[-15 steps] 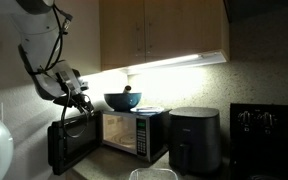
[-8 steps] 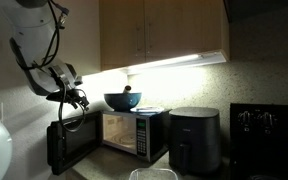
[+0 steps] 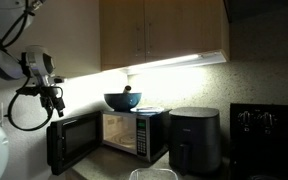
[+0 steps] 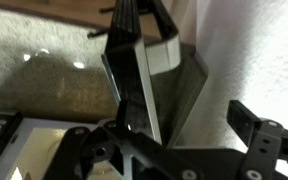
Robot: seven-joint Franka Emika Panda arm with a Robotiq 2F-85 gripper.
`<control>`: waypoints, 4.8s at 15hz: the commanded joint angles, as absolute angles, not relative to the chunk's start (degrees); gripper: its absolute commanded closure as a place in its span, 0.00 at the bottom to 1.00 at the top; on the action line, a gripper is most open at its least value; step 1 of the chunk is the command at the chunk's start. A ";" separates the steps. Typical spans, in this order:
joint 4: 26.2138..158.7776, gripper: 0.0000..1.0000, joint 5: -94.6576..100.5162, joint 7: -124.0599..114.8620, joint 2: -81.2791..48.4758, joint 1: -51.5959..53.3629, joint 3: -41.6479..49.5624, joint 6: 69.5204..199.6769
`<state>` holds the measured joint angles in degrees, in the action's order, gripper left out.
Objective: Close the microwave door
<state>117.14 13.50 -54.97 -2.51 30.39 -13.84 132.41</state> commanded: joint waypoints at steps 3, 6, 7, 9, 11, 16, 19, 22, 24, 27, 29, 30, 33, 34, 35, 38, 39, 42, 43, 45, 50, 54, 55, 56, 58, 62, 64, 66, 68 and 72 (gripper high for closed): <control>116.27 0.00 -1.93 -44.93 -0.65 26.35 -18.74 117.05; 115.67 0.00 -1.01 -45.78 -1.52 25.73 -19.49 116.98; 115.31 0.00 -1.54 -44.98 -1.62 25.39 -19.48 116.12; 114.70 0.00 0.14 -46.24 -2.58 25.98 -20.46 116.07; 114.12 0.00 0.76 -47.05 -3.87 26.70 -21.69 116.13; 112.01 0.00 -0.04 -47.21 -8.41 28.73 -24.07 115.02; 112.80 0.00 -0.40 -45.94 -8.20 29.02 -23.80 116.12; 113.22 0.00 0.77 -44.60 -8.83 28.67 -23.09 120.10; 114.96 0.00 2.65 -43.02 -8.54 27.96 -22.14 128.20; 115.51 0.00 2.91 -41.64 -9.11 27.27 -20.92 134.03; 116.16 0.00 3.92 -41.68 -9.15 26.98 -19.93 137.14; 116.60 0.00 5.69 -43.44 -9.09 27.04 -19.04 138.91; 117.56 0.00 10.08 -46.72 -8.78 26.94 -16.84 142.72; 118.07 0.00 13.17 -49.64 -8.69 27.24 -15.74 145.30; 118.60 0.00 16.60 -53.50 -8.60 27.58 -14.52 148.46; 118.97 0.00 27.78 -65.72 -8.67 28.33 -11.09 154.65; 118.87 0.00 32.21 -70.32 -8.48 28.53 -9.84 155.80; 117.23 0.00 44.62 -83.90 -7.81 32.78 -3.27 154.84; 117.43 0.00 46.89 -87.62 -7.85 32.68 -4.22 152.56; 116.79 0.00 44.40 -83.56 -9.08 31.47 -4.64 154.50; 116.78 0.00 45.23 -84.95 -9.02 32.15 -4.55 153.62; 119.14 0.00 22.57 -70.47 -9.51 25.66 -14.76 148.51; 118.31 0.00 17.72 -67.97 -10.15 24.95 -15.90 146.07; 117.30 0.00 12.53 -64.86 -10.82 24.24 -16.72 143.24; 118.01 0.00 14.58 -67.37 -10.37 25.81 -15.34 144.10; 117.70 0.00 13.47 -67.56 -10.59 25.47 -15.02 144.35; 118.16 0.00 13.42 -68.86 -10.25 25.32 -14.55 145.28; 118.60 0.00 15.41 -70.75 -9.99 25.57 -13.71 147.07; 118.85 0.00 22.28 -76.20 -9.88 26.44 -11.32 151.20; 117.78 0.00 40.83 -93.91 -10.02 28.21 -4.76 158.14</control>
<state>117.73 30.00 -82.69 -10.63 26.32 -9.33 154.36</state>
